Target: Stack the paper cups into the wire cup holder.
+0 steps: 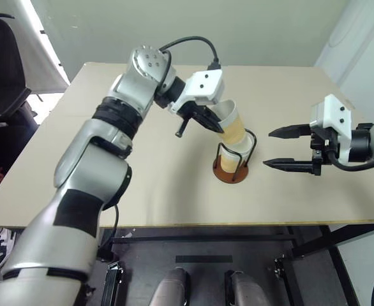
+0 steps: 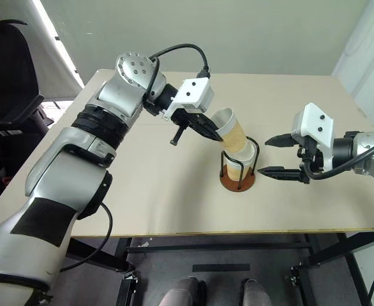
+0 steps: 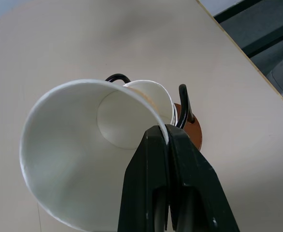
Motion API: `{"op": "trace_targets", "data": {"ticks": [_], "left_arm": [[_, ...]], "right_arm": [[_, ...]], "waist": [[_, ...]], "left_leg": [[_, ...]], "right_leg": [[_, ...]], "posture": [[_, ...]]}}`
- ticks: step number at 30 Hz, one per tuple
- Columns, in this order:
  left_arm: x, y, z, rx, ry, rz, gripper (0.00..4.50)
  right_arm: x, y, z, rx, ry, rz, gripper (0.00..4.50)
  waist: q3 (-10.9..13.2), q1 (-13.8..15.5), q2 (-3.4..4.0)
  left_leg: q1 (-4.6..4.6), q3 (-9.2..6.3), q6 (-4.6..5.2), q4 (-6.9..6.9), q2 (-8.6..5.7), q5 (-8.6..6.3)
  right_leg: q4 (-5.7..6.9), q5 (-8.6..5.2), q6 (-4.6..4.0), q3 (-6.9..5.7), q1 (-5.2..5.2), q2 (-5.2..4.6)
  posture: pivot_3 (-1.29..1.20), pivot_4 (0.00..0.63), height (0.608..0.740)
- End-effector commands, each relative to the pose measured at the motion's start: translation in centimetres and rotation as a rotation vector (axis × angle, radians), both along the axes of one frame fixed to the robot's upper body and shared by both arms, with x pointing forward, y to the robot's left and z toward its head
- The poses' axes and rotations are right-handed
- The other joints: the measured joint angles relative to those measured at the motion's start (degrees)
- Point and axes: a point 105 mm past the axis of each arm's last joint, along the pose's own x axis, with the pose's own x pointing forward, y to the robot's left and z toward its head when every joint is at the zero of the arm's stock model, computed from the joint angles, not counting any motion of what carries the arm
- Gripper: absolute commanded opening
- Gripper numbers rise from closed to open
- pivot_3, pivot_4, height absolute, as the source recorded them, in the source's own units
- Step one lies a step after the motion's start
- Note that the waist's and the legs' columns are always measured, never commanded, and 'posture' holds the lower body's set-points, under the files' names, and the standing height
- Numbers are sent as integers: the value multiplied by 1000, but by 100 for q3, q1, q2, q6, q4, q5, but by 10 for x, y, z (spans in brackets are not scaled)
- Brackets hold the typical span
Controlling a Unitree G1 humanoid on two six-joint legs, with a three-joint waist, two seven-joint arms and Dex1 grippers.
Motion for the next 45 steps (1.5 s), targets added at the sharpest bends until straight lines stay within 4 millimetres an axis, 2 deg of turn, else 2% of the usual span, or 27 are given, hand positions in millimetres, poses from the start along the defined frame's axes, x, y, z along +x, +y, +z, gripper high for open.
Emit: {"op": "trace_targets", "data": {"ticks": [1, 16, 34, 44, 45], "left_arm": [[-4, -2, 11, -7, -26, -39, 38], [-6, -10, 7, -13, -7, -57, 38], [-7, -10, -7, 11, 17, -67, 38], [3, -11, -10, 25, -77, -43, 38], [3, -12, -10, 22, -81, -43, 207]], "right_arm": [[-4, 1, 12, 9, -57, 6, 3552], [-3, 1, 13, 13, -71, -5, 3552], [-4, 2, 13, 18, -70, -3, 3552], [-4, 2, 12, 17, -69, -3, 3552], [-4, 2, 12, 17, -69, -3, 3552]], "waist": [[0, -1, 0], [0, 4, 0], [0, 4, 0], [0, 4, 0], [0, 4, 0]], "left_leg": [[0, 2, 0, 0, -1, 0], [-1, 3, 0, 0, -1, 0], [-1, 2, 1, 2, -1, 1], [0, 3, 3, 2, -1, 2], [-1, 3, 3, 3, -1, 2]], "right_leg": [[0, 0, 1, 1, 0, 0], [0, 1, 4, -1, -1, 3], [0, 3, 8, 0, 0, 1], [0, 3, 8, 1, 0, 2], [0, 3, 8, 1, 1, 2]], "posture": [[0, 150, 740], [0, 150, 740], [0, 150, 740], [0, 150, 740], [0, 150, 740]]}}
